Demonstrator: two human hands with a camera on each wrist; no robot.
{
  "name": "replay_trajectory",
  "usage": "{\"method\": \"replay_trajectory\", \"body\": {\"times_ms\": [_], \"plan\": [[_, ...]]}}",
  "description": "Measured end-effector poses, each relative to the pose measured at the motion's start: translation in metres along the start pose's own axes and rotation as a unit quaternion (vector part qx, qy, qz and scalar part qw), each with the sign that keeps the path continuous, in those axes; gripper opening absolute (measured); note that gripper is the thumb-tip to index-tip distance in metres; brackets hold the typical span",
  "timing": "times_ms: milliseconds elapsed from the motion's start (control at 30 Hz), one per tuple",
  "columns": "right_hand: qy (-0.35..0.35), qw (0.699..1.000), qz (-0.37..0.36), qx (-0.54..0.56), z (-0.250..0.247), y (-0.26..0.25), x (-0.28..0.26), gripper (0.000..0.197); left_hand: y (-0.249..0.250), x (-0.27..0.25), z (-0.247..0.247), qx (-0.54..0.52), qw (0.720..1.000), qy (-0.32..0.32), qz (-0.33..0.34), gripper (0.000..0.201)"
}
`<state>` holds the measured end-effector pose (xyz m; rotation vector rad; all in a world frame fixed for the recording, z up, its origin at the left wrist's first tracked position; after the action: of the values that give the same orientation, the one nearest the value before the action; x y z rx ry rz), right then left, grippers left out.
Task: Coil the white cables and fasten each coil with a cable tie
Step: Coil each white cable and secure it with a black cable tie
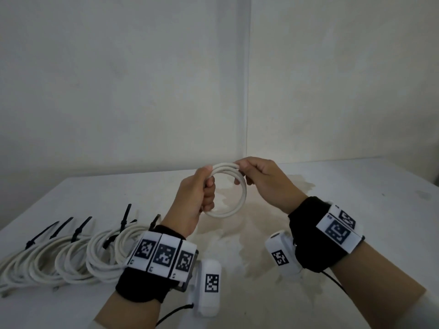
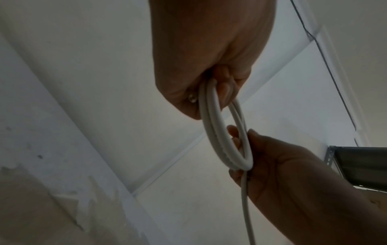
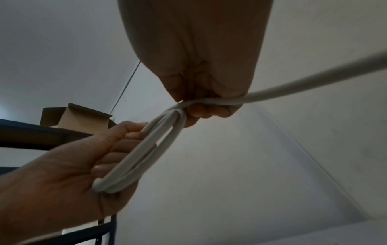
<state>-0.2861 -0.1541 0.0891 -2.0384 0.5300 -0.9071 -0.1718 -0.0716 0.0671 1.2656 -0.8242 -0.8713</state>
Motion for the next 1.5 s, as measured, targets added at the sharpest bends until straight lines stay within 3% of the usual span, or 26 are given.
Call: {"method": "replay_trajectory", "body": {"times_ms": [233, 333, 433, 733, 967, 1067, 1167, 1233, 1367, 1500], "plan": [[0.062, 0.989, 0.003, -0.133, -0.014, 0.038, -0.001, 0.026, -0.005, 0.023, -0.013, -0.087, 0.995, 0.055, 0.014, 0.039], [0.094, 0.986, 0.018, -0.139, -0.022, 0.055, -0.002, 0.016, -0.010, 0.032, -0.022, -0.121, 0.989, 0.086, 0.014, 0.039], [0.081, 0.984, 0.034, -0.154, -0.024, 0.068, -0.002, 0.006, -0.010, 0.040, -0.035, -0.163, 0.979, 0.118, 0.029, 0.039], [-0.039, 0.952, -0.018, -0.303, 0.003, 0.065, -0.010, 0.033, 0.001, 0.044, -0.061, -0.214, 0.951, 0.209, 0.082, 0.036], [-0.027, 0.941, -0.096, -0.324, 0.009, 0.057, -0.023, 0.044, 0.021, 0.039, -0.089, -0.258, 0.921, 0.273, 0.107, 0.037], [-0.032, 0.911, -0.143, -0.386, 0.020, 0.044, -0.029, 0.041, 0.033, 0.034, -0.082, -0.211, 0.928, 0.276, 0.135, 0.036], [-0.040, 0.872, -0.218, -0.436, 0.035, 0.020, -0.039, 0.018, 0.043, 0.029, -0.063, -0.110, 0.947, 0.255, 0.162, 0.035], [-0.044, 0.859, -0.257, -0.441, 0.041, 0.005, -0.045, 0.023, 0.045, 0.027, -0.054, -0.051, 0.956, 0.236, 0.169, 0.036], [-0.046, 0.846, -0.305, -0.435, 0.044, -0.022, -0.048, 0.025, 0.039, 0.021, -0.035, 0.050, 0.967, 0.174, 0.181, 0.035], [-0.043, 0.858, -0.324, -0.395, 0.042, -0.041, -0.047, 0.026, 0.024, 0.011, -0.011, 0.131, 0.973, 0.100, 0.162, 0.036]]}}
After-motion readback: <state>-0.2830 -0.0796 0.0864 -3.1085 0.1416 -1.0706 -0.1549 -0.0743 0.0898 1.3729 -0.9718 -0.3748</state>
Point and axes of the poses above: each hand's wrist, its own x-axis towards the middle knuckle, its own z-axis out of the palm, y = z × x, the point moved 6 cm from there along x, towards the middle knuckle, and after that the axes turned 1 degree about -y, right-handed, at the moved point
